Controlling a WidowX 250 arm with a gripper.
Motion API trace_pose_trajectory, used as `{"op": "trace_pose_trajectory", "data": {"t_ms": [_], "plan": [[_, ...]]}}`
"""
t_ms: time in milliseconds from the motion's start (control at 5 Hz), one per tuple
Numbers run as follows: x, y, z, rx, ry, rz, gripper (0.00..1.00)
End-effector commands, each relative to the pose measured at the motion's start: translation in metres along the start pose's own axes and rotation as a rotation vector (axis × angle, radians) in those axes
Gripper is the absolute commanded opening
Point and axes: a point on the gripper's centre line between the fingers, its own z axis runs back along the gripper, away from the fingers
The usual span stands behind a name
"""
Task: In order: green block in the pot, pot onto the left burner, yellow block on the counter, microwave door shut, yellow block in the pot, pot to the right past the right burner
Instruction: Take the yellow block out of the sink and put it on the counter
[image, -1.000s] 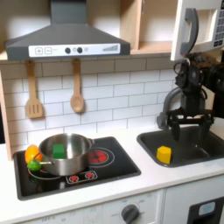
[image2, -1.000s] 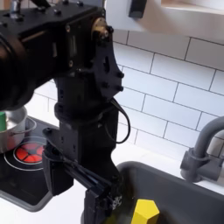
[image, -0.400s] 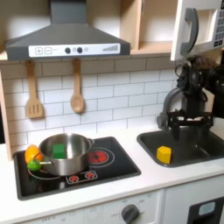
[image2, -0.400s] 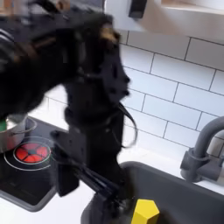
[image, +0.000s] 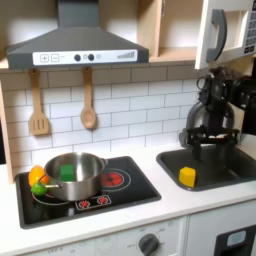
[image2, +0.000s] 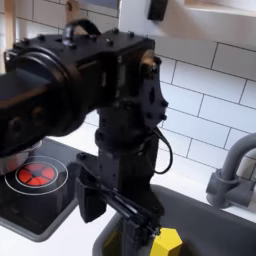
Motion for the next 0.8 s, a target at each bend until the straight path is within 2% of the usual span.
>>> {"op": "trace_pose_trajectory", "data": {"t_ms": [0, 400, 600], "plan": [[0.016, 0.017, -0.022, 0.003, 0.017, 0.025, 1.00], [0.032, 0.026, -0.046, 0.009, 0.015, -0.013, 1.00], [0.043, 0.024, -0.060, 0.006, 0.024, -0.039, 1.00]]}}
